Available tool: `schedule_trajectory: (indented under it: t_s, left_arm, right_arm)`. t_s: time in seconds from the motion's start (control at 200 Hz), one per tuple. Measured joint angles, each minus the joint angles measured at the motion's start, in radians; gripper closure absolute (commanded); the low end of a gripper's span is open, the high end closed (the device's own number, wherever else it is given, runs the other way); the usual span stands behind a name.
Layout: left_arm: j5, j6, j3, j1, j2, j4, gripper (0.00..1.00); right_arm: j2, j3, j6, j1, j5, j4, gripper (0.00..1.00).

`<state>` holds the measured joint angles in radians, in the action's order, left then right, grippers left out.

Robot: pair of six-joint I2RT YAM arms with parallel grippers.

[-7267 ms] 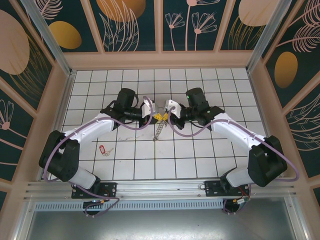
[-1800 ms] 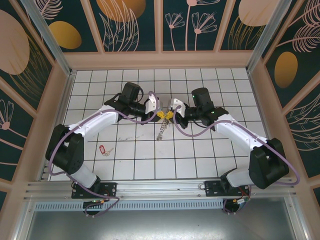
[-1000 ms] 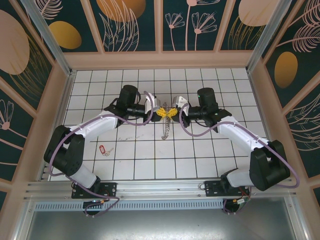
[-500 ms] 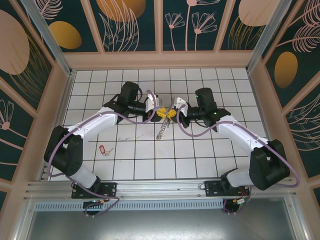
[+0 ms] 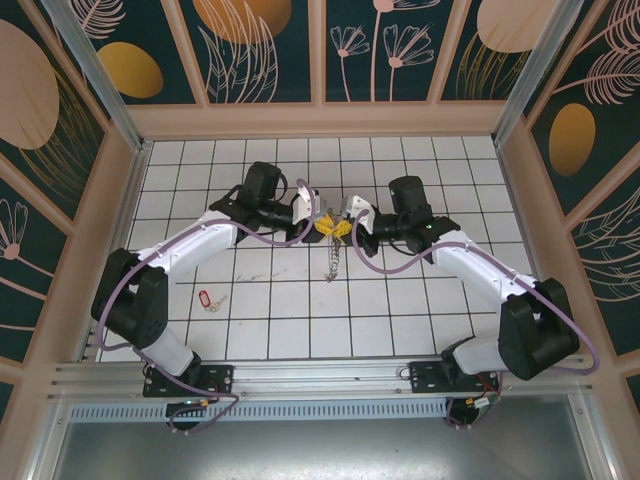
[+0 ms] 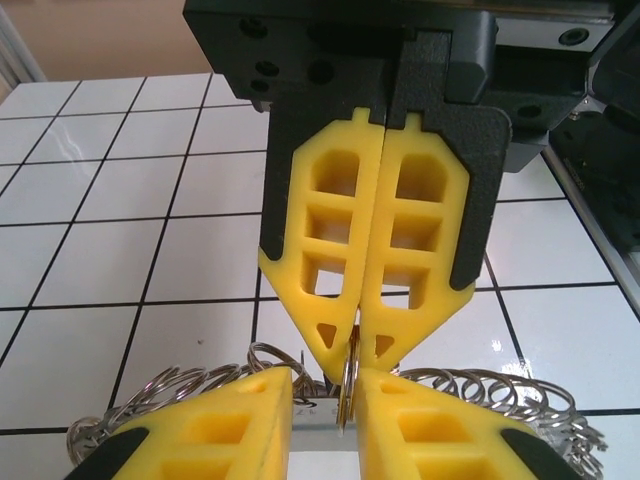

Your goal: Put the keys on the keyring

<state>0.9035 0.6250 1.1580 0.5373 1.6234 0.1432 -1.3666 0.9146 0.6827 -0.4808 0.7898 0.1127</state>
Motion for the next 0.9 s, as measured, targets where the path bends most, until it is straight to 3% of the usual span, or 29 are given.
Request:
schedule_trajectory:
  t_s: [0.14,0.385,0.515,0.616,0.901]
  left_arm:
    - [-0.003,0.004,0.0,0.002,0.006,0.011,0.81]
    - [-0.008,0.027,0.003,0.005,0.007,0.043,1.0]
    - [-0.01,0.037,0.012,0.005,0.008,0.055,1.0]
    - [-0.008,0.022,0.006,0.005,0.008,0.034,1.0]
    - [0.068,-0.166,-0.109,0.004,-0.003,-0.254,1.0]
  right_arm:
    - [-0.006,0.0,0.0,-0.002,-0.001,0.0,1.0]
    - [-0.011,0.001,0.0,-0.003,-0.006,0.001,1.0]
    - [-0.011,0.001,0.0,-0.003,-0.008,0.0,1.0]
    - [-0.011,0.001,0.0,-0.003,-0.012,-0.003,0.92]
    - [-0.011,-0.024,-0.018,0.044,0.084,-0.062,0.86]
